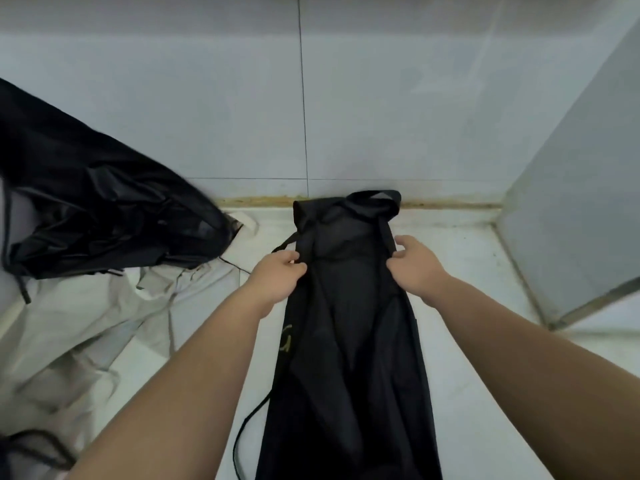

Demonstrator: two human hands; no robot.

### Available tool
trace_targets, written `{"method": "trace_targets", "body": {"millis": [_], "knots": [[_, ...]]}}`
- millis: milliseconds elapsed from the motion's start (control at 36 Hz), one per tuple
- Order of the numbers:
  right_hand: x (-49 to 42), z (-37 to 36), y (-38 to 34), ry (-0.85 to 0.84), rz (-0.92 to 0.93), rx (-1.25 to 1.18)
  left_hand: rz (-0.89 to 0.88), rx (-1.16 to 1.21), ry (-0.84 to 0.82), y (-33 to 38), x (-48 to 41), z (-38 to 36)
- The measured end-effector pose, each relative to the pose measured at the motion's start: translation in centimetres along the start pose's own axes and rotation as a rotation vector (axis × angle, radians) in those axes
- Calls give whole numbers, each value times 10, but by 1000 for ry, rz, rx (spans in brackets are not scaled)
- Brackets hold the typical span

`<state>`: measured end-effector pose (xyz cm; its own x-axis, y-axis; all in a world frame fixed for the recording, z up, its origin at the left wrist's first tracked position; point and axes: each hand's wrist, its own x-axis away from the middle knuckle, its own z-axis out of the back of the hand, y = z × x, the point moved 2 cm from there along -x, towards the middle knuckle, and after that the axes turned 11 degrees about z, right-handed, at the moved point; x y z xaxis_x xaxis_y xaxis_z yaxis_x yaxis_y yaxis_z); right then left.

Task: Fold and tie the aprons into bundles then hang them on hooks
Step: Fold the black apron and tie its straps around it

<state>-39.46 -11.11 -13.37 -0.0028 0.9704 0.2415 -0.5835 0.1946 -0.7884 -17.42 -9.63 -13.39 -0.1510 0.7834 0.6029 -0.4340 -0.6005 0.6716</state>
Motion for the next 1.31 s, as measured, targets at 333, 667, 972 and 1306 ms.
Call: {"method": "trace_targets", "body": {"millis": [333,667,972,1306], "knots": [[119,-22,58,-40,-48,84,-39,-168,-20,-95,81,-52],[188,-42,115,-220,-255,116,-60,-381,-25,-158,139,-103],[221,-41,127,-324,-184,-188,-40,-586,256,-174,192,-161],[217,6,167,37,-63,240,62,-186,326,-177,195,-149]]}}
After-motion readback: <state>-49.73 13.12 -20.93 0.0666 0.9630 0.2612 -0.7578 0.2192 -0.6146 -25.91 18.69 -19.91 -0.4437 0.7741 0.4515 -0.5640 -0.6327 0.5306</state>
